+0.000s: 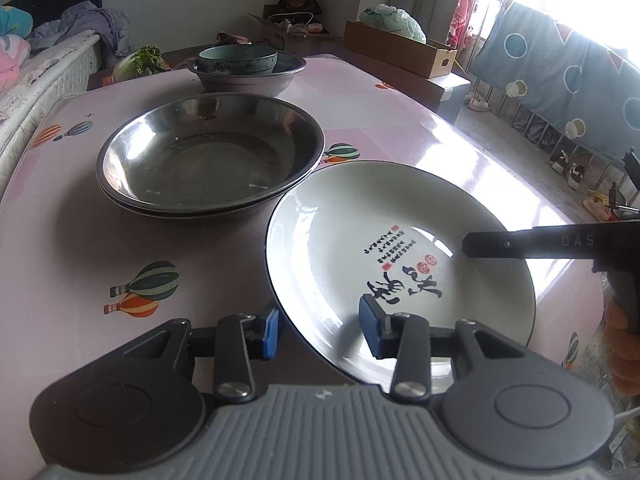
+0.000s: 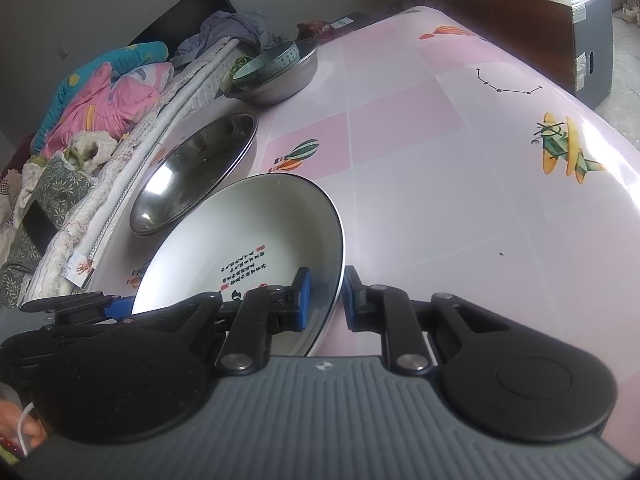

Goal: Organize plates and bowls

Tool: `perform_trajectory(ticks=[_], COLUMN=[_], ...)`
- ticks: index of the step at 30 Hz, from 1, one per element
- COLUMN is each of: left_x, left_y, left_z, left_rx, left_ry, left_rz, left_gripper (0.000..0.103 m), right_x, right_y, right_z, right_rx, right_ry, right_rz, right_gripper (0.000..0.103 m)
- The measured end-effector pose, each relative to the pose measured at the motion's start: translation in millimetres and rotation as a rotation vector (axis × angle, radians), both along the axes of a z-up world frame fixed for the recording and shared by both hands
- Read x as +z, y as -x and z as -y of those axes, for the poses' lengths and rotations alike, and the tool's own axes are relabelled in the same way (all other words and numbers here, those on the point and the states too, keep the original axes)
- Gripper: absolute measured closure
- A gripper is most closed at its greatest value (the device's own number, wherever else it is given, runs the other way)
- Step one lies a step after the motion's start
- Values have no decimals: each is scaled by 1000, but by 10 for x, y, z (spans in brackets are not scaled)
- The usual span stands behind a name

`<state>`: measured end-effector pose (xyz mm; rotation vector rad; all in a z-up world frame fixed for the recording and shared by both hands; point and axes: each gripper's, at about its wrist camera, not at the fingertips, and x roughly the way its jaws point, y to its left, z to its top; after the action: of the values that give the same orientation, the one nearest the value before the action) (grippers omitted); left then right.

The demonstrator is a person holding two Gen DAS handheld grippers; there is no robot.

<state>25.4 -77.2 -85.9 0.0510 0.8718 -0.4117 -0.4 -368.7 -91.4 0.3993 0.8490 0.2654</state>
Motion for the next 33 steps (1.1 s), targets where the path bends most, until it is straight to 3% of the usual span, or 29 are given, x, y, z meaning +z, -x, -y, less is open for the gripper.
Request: perform_trajectory(ticks=[33], left_x=[10], left_y=[24], left_z=[21], left_rx=[19], left_ry=[9], left_rz=[5], left_gripper=[62], right_x=[-8], right_y=[32], right_z=[40], right_rx=[34], right_ry=[13], right_rz=[19], right_gripper=[87])
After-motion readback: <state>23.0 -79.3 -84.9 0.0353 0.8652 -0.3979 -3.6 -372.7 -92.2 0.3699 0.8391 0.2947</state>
